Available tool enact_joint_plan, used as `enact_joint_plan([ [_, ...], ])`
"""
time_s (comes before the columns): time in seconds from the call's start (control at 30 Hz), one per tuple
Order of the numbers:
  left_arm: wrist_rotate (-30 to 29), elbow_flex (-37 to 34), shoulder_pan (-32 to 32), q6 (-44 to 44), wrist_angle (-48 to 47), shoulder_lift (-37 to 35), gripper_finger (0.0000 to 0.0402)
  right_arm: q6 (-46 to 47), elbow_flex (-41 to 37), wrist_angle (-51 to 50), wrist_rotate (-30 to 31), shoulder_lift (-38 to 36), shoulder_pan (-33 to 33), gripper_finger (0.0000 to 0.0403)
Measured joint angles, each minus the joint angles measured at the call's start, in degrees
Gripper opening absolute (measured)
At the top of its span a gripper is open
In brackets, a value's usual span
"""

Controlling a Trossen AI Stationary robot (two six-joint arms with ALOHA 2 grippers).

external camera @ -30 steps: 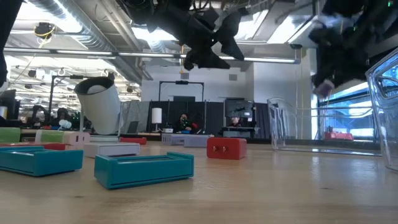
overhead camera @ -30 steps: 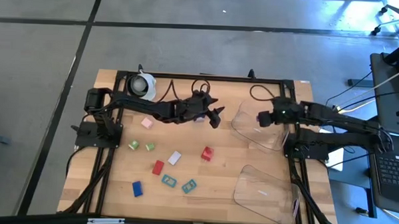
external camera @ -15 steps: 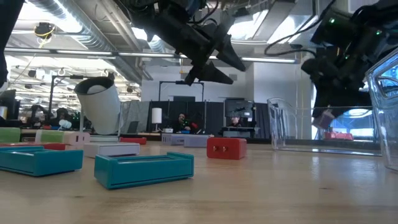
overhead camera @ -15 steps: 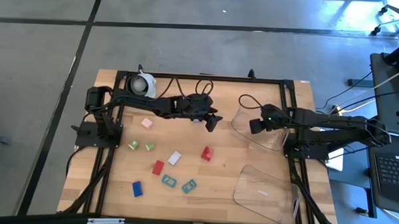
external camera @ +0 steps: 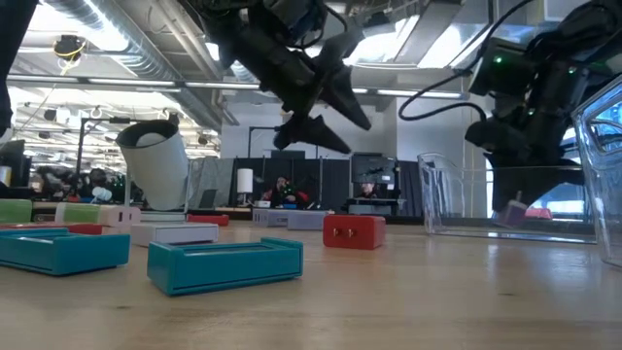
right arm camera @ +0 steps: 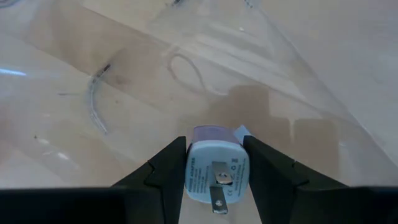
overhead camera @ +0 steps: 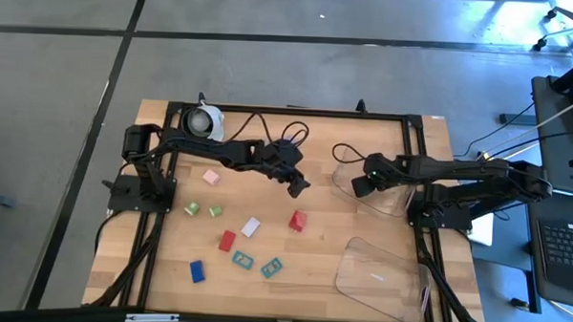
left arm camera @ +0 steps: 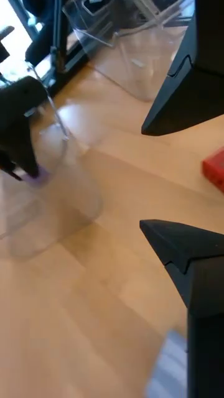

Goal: Pick & Place Office items
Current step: Put the violet charger adapter into the top transparent bin, then put the bottom red digital clock into the bottom transparent bin

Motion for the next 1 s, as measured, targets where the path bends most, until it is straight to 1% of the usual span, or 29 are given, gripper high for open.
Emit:
enact_joint_plan([
  [0.2,2.5,0.0,-1.3,-2.2,-5.8,0.0,0.023,0.0,0.0,1.6,0.0,0.4,0.0,0.0154],
  [0.4,2.9,0.0,-3.2,-2.7,-11.2,0.0,0.023,-1.4,0.0,1.6,0.0,0.4,0.0,0.016],
  [0.6,4.1,0.0,-5.5,-2.7,-13.9,0.0,0.023,-2.7,0.0,1.6,0.0,0.4,0.0,0.0204],
  [0.77,9.2,0.0,-7.7,-4.2,-14.8,0.0,0.023,-3.1,0.0,1.6,-0.5,0.4,0.0,0.0245],
  [0.9,13.1,0.0,-10.1,-6.1,-20.6,0.0,0.023,-4.0,0.7,1.5,-0.7,0.4,0.0,0.0265],
  [1.0,13.9,0.0,-12.1,-9.6,-26.8,0.0,0.023,-6.6,2.5,1.5,-1.8,0.4,0.0,0.0271],
])
